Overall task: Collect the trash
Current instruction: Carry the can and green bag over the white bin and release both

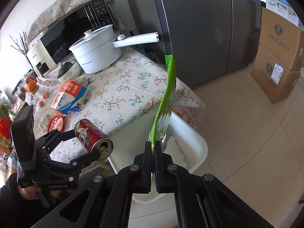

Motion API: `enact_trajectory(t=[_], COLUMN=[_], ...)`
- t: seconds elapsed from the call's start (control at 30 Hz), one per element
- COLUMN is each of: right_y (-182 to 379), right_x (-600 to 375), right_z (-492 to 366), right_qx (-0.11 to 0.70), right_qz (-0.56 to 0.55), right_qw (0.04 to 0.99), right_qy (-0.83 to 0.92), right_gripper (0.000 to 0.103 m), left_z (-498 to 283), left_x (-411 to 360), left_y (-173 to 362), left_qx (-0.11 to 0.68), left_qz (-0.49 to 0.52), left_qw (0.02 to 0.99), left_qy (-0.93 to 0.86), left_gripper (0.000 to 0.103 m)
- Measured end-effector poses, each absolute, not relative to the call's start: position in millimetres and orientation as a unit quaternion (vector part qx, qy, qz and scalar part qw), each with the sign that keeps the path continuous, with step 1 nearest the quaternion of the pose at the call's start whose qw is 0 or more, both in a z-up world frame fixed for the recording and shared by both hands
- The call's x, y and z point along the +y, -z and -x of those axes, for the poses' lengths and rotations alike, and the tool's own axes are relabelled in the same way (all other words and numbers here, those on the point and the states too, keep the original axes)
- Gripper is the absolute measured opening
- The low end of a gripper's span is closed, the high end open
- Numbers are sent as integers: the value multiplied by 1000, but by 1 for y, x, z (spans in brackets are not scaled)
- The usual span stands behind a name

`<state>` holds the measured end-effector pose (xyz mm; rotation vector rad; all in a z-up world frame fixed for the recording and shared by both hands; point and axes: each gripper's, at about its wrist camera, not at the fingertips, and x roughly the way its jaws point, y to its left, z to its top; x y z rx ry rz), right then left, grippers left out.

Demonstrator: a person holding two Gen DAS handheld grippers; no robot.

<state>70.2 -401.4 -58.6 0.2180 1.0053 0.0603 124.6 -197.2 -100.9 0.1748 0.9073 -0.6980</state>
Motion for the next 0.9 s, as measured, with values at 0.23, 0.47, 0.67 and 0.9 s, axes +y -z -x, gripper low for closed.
enact_trajectory(t=[0.23,0.47,0.67,0.9], right_y=[79,85,87,88], right_x=[-412,-417,-416,-422], right_z=[-72,-72,-73,-75], right_qx=[511,518,521,521], right_qz=[-99,-104,-107,-127], right_qw=[854,849,846,844], right_qy=[-17,-13,-12,-8], right_gripper=[3,3,3,43], left_z=[-124,-128,-130,-133], left_x=[-214,-208,-198,-190], left_y=[116,112,107,103], left_qx=[435,432,429,428], left_qz=[-111,-119,-118,-117], left_qw=[832,842,848,852], left_qy=[324,301,290,277], left_gripper=[88,94,94,95])
